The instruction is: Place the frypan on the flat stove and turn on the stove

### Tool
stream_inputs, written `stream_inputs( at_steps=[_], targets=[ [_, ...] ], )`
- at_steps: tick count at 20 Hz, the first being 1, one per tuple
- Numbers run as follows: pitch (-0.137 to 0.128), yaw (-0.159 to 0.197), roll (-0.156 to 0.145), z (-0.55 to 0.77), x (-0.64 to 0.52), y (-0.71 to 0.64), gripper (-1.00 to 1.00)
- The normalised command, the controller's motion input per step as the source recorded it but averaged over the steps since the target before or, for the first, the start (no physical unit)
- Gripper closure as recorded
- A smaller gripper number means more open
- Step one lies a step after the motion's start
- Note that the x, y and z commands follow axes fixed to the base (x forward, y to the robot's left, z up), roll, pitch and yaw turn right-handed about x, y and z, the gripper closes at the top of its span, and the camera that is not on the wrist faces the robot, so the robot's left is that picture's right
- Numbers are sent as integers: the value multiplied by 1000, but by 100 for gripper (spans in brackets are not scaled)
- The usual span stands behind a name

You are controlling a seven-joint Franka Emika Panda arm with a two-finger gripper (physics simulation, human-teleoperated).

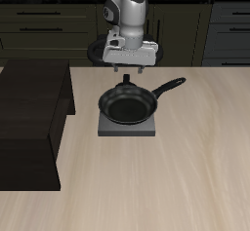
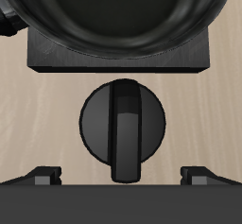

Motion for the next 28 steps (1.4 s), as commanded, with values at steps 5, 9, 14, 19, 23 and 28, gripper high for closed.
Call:
stream_inputs(
  at_steps=[5, 9, 14, 19, 23, 28],
  targets=[
    [-22, -11, -7, -51, -90, -87, -100],
    [-7, -6, 0, -59, -97, -4, -100],
    [-23, 9, 11, -100, -117, 48, -100],
    [11, -13, -6, -178, -23, -52, -100],
    [16, -6, -1, -105, -26, 17, -100],
    [25, -13, -3, -209, 41, -15, -100]
  ],
)
